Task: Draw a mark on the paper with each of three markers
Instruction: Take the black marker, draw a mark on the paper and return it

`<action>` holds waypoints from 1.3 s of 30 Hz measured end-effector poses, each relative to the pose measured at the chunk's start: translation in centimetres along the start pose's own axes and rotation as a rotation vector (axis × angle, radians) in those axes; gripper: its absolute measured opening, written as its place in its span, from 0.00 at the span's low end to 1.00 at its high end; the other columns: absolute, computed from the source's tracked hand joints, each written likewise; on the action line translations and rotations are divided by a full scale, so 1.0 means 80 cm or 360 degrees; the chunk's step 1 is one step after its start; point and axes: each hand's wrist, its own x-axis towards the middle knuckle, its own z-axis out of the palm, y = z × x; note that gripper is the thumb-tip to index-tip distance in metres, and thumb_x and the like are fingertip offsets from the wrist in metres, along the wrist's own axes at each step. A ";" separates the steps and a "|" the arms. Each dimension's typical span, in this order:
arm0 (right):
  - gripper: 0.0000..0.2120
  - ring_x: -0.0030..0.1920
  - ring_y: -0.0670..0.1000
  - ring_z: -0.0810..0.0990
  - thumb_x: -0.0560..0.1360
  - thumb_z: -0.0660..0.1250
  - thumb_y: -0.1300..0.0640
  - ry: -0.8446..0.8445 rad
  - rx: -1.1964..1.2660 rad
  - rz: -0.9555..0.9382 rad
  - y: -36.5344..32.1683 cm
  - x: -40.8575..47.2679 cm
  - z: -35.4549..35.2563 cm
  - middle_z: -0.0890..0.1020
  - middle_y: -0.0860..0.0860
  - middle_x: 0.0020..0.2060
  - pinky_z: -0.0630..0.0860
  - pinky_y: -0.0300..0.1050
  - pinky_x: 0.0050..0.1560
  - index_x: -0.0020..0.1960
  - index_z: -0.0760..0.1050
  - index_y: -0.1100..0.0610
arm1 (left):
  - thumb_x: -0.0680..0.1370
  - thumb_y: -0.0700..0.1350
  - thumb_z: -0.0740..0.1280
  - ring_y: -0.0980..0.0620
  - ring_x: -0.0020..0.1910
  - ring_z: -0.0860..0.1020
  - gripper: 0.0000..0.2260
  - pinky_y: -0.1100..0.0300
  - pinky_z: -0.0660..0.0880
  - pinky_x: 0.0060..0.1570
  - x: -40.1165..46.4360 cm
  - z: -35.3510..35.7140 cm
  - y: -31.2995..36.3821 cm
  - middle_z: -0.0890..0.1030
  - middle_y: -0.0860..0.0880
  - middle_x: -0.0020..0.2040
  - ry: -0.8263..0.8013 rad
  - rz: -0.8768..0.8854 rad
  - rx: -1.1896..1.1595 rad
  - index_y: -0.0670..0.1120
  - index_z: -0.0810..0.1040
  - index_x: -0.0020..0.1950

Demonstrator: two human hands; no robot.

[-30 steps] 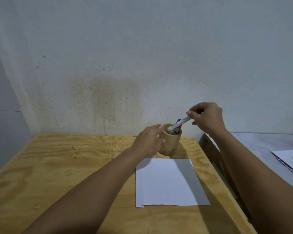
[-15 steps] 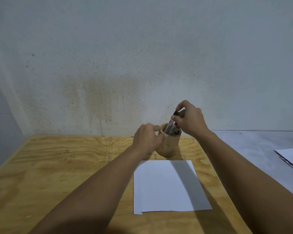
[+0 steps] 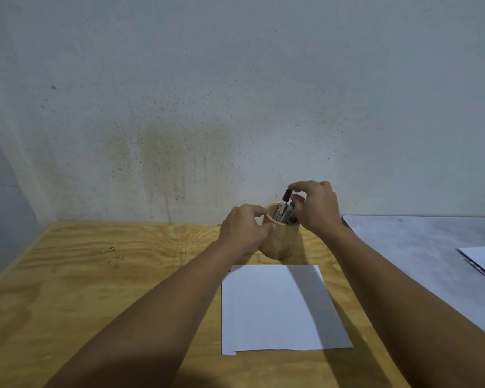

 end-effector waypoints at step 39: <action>0.33 0.78 0.48 0.57 0.77 0.45 0.34 -0.0479 -0.0123 -0.0308 0.032 -0.260 0.013 0.65 0.46 0.75 0.50 0.52 0.77 0.74 0.67 0.50 | 0.66 0.75 0.37 0.57 0.76 0.43 0.44 0.54 0.40 0.75 -0.243 -0.053 -0.095 0.47 0.56 0.77 -0.0405 0.0156 0.0739 0.54 0.51 0.76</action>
